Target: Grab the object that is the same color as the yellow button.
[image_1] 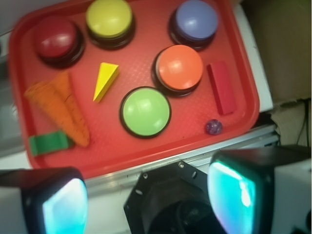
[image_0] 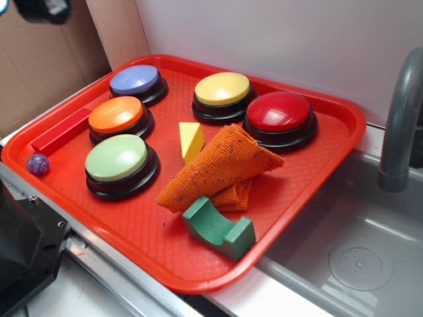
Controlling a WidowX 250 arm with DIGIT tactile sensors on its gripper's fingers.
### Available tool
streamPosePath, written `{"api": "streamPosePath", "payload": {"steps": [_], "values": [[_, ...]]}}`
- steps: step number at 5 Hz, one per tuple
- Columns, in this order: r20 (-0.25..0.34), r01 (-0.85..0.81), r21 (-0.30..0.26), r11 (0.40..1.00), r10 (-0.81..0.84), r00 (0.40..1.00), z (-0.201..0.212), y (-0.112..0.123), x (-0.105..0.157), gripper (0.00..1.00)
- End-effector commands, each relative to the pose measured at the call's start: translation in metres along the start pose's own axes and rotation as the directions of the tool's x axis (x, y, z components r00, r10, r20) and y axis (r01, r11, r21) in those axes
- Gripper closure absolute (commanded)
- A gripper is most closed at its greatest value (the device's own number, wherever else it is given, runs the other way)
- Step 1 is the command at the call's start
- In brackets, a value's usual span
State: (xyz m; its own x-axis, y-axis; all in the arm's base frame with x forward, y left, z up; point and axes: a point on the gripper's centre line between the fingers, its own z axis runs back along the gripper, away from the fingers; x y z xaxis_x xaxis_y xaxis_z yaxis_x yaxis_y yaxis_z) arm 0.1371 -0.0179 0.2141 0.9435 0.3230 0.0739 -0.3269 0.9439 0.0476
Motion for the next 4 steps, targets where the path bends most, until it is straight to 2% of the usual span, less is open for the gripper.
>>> {"api": "streamPosePath", "payload": {"steps": [1, 3, 4], "values": [[0.098, -0.120, 0.019, 0.993, 0.117, 0.988, -0.034, -0.017, 0.035, 0.00], [0.168, -0.192, 0.018, 0.981, 0.186, 0.968, -0.082, -0.034, 0.074, 0.00], [0.177, -0.222, 0.010, 0.975, 0.216, 0.960, -0.109, -0.041, 0.087, 0.00]]}}
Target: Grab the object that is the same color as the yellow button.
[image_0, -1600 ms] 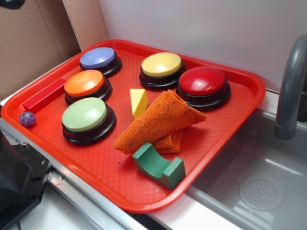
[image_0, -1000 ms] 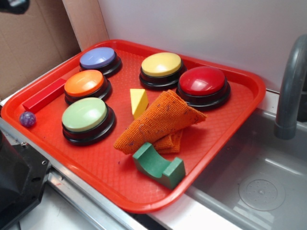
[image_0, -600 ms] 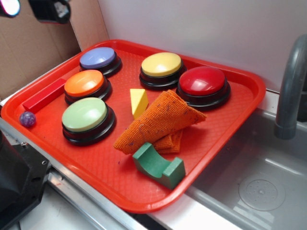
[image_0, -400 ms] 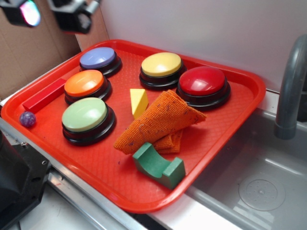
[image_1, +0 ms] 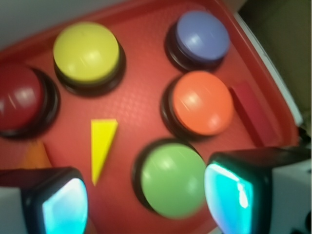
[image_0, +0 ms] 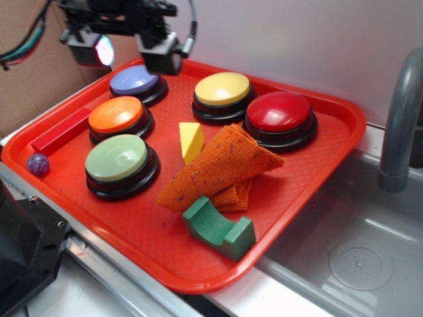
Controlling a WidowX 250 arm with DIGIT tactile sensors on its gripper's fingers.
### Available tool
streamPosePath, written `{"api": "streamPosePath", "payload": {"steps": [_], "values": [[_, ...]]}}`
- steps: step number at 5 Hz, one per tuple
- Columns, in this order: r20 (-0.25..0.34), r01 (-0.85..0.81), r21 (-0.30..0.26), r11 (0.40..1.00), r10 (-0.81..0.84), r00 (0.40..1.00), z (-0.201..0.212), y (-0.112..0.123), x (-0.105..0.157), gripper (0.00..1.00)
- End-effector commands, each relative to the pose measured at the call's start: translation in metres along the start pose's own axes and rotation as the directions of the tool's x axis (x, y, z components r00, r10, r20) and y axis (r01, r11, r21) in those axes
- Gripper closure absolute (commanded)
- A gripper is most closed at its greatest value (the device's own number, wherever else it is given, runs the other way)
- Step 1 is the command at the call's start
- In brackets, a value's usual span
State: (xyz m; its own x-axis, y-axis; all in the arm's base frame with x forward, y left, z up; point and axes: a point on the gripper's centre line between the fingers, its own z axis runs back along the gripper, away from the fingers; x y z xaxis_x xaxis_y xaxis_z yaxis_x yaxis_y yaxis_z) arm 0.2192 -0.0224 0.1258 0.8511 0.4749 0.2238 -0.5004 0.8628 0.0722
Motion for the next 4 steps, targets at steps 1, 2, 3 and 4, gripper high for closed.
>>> {"api": "streamPosePath", "payload": {"steps": [1, 2, 3, 4], "values": [[0.027, -0.031, -0.061, 0.998, 0.033, 0.999, -0.041, -0.012, 0.018, 0.00], [0.004, -0.003, -0.057, 0.998, 0.003, 1.000, -0.057, -0.017, 0.018, 0.00], [-0.005, 0.032, -0.063, 0.997, -0.033, 0.999, -0.077, -0.026, 0.016, 0.00], [-0.013, 0.047, -0.092, 0.995, -0.048, 0.999, -0.088, -0.031, 0.015, 0.00]]}}
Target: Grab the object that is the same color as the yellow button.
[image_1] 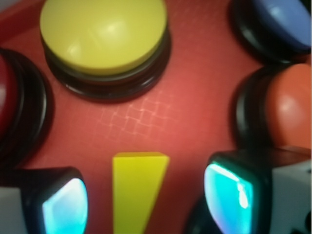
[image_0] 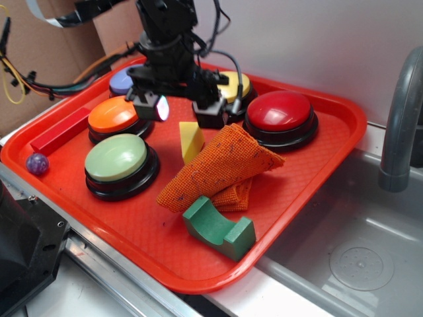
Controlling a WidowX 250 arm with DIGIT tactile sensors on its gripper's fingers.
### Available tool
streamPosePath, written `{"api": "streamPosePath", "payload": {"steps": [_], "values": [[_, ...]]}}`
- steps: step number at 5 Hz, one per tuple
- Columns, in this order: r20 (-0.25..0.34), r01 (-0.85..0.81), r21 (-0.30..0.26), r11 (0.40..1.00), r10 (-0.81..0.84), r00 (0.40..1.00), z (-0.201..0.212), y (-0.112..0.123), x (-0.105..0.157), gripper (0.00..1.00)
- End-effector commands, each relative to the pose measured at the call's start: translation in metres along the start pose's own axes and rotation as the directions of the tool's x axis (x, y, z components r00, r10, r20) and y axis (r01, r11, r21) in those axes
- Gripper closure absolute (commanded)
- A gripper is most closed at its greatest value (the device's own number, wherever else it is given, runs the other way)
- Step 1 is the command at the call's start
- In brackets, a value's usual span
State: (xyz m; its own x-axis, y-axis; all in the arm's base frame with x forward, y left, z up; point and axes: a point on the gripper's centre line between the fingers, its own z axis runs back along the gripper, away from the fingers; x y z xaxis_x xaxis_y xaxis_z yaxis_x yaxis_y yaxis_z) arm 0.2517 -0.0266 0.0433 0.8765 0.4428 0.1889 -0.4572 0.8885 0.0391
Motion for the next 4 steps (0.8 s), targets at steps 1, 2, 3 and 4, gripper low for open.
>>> {"api": "streamPosePath", "payload": {"steps": [1, 2, 3, 4], "values": [[0.016, 0.021, -0.038, 0.999, -0.020, 1.000, -0.0105, -0.0100, 0.0031, 0.00], [0.013, 0.023, -0.039, 0.999, -0.022, 1.000, -0.0125, -0.0119, -0.0002, 0.07], [0.019, 0.023, -0.045, 0.999, -0.023, 1.000, -0.0128, -0.0116, -0.0032, 1.00], [0.042, 0.023, -0.030, 0.999, -0.021, 0.999, -0.0053, -0.0093, -0.0018, 1.00]]}}
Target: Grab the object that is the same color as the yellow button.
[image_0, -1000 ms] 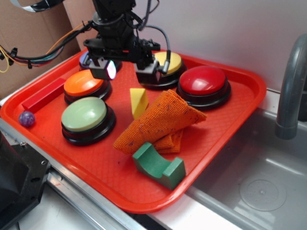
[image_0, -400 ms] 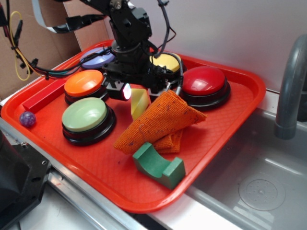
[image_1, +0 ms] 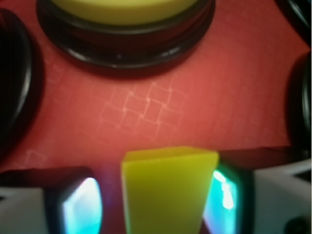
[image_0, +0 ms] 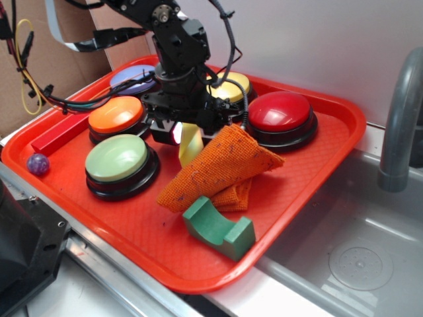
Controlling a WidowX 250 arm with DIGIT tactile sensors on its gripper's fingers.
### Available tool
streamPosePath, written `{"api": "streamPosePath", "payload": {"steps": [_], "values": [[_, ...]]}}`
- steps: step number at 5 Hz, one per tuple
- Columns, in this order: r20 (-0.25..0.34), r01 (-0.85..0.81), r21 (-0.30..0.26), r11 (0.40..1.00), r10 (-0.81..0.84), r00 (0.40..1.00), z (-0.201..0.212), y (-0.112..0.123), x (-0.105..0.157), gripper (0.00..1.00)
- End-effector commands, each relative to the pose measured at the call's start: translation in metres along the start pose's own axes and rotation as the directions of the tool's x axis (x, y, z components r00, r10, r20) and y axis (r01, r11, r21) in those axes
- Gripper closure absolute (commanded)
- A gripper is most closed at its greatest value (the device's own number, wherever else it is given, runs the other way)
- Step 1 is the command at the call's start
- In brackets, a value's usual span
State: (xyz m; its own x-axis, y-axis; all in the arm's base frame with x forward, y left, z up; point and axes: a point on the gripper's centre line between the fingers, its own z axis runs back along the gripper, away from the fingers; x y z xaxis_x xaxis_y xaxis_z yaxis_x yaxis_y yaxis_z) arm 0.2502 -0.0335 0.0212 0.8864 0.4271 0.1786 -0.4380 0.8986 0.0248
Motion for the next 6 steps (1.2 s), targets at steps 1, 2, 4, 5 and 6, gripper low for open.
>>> {"api": "streamPosePath", "payload": {"steps": [1, 2, 4, 5, 6], "values": [[0.087, 0.018, -0.036, 0.999, -0.014, 0.996, 0.044, -0.003, 0.009, 1.00], [0.092, 0.082, -0.051, 0.995, -0.077, 0.993, 0.071, -0.006, 0.010, 1.00], [0.028, 0.252, -0.085, 0.964, -0.250, 0.968, 0.142, -0.011, -0.010, 1.00], [0.011, 0.262, -0.102, 0.960, -0.263, 0.965, 0.163, -0.004, -0.027, 1.00], [-0.017, 0.194, -0.135, 0.972, -0.198, 0.980, 0.171, 0.007, -0.036, 1.00]]}}
